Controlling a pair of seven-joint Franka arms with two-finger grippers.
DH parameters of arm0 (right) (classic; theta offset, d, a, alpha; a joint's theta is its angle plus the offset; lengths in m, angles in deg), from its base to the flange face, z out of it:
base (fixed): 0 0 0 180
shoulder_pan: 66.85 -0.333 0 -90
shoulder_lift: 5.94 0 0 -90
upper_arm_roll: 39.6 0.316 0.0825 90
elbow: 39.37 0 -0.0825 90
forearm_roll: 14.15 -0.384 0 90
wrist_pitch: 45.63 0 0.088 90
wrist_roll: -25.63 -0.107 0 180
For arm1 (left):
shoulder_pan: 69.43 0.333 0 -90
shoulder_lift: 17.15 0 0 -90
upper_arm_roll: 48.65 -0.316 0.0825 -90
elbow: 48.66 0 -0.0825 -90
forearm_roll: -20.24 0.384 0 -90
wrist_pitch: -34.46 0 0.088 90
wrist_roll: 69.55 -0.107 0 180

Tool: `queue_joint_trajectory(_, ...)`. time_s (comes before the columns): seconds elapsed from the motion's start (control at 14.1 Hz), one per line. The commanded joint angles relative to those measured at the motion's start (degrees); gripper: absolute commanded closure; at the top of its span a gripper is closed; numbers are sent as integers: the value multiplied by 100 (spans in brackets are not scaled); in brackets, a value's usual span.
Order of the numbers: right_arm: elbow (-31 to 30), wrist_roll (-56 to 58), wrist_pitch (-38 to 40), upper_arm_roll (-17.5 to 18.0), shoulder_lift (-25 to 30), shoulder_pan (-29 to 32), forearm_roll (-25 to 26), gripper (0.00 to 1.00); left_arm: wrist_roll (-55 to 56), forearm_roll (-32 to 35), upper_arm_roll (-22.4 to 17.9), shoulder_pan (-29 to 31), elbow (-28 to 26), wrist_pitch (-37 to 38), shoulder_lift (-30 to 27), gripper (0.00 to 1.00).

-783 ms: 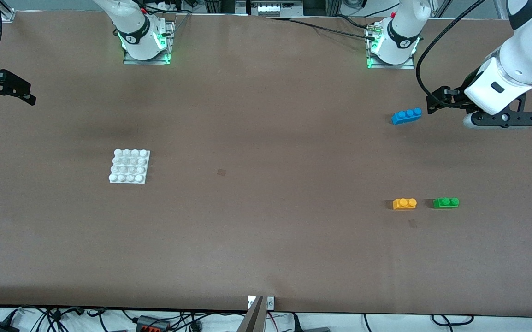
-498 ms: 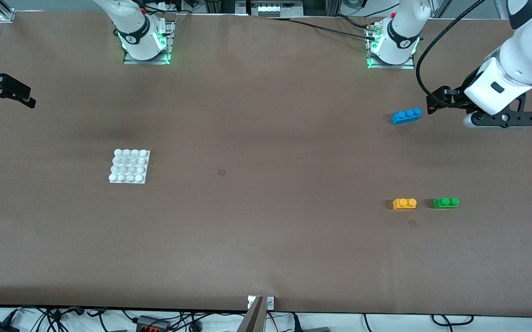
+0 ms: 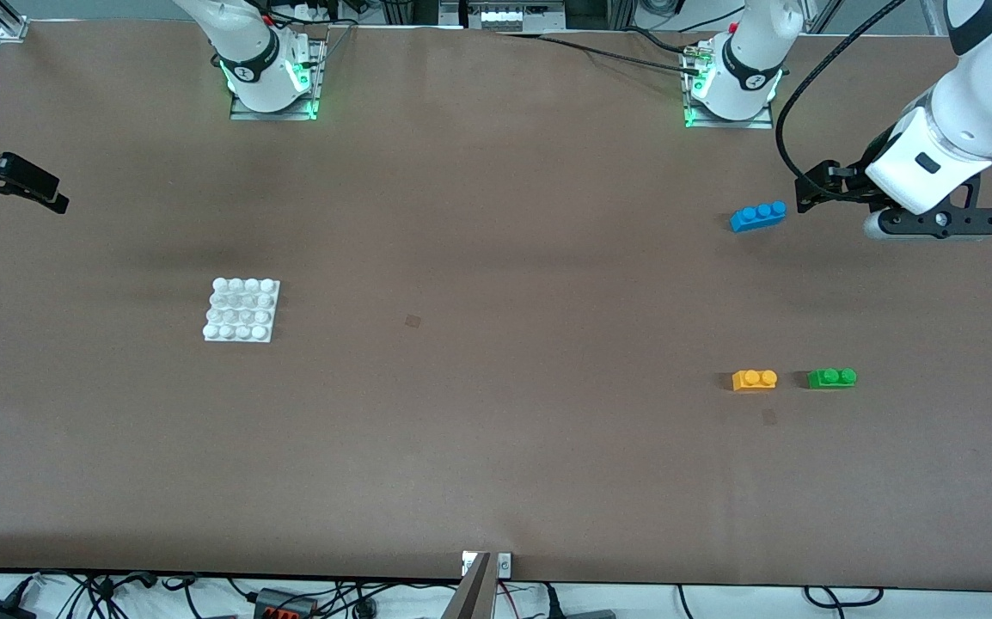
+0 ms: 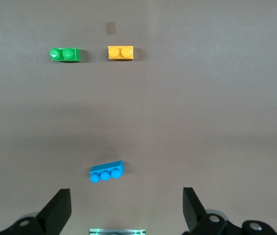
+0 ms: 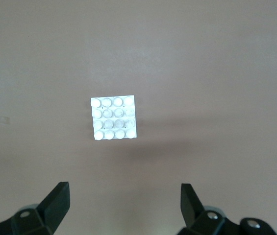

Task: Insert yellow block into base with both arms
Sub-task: 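Move the right gripper out toward the white base plate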

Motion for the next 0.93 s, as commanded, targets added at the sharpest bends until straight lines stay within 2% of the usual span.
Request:
queue_joint_trajectory(0.0, 116, -54, 98, 78, -113, 32, 4, 0, 0, -121, -38, -9, 109, 57, 45, 0)
queue_joint_trajectory(0.14, 116, 15, 350, 78, -218, 49, -22, 0, 0, -121, -38, -9, 109, 57, 45, 0)
queue_joint_trajectory(0.5, 142, 1000, 1310, 51, -298, 163, -14, 0, 0, -121, -46, -9, 109, 57, 45, 0)
queue_joint_trajectory(0.71, 300, 1009, 1197, 69, -411, 137, 21, 0, -8, -121, -47, -9, 109, 57, 45, 0)
queue_joint_trajectory(0.85, 632, 1018, 1257, 69, -753, 137, -22, 0, -8, -121, -47, -9, 109, 65, 45, 0)
